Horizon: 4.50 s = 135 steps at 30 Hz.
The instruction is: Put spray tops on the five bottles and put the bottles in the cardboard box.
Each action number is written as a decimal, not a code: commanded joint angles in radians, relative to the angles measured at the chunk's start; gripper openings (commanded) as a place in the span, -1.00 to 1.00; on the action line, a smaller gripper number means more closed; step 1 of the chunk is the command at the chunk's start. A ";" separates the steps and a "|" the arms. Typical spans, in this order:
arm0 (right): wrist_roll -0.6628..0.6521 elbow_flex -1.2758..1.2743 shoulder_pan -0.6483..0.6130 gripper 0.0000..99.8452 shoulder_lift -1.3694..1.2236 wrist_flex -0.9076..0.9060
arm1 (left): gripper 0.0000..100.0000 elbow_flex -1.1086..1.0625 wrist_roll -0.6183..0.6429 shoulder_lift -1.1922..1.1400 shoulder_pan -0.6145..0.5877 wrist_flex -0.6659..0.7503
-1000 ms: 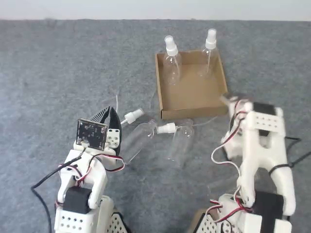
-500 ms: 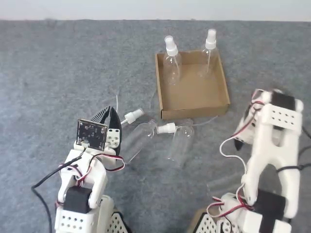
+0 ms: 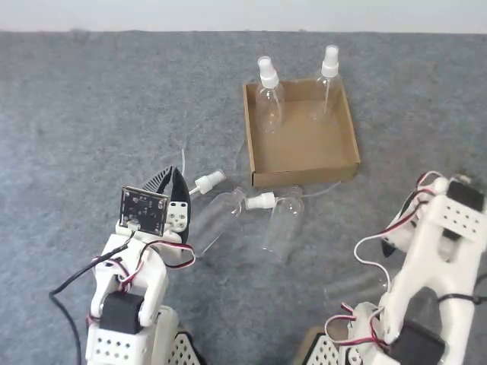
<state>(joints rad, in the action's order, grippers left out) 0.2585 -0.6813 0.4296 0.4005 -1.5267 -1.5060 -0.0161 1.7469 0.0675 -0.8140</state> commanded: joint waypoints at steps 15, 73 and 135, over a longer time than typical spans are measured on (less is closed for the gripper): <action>0.005 -0.269 0.047 -0.59 0.047 0.331 | -0.98 0.005 -0.008 0.006 0.006 0.034; -0.446 0.068 -0.579 -0.69 0.047 -0.268 | -0.98 0.005 -0.008 0.008 0.000 0.032; -0.542 -0.278 -0.314 -0.88 0.901 0.108 | -0.98 0.005 -0.008 0.009 0.000 0.032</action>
<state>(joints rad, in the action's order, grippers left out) -0.3030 -0.8654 0.2271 1.0495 -1.4377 -1.5060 -0.0161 1.7469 0.0675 -0.8140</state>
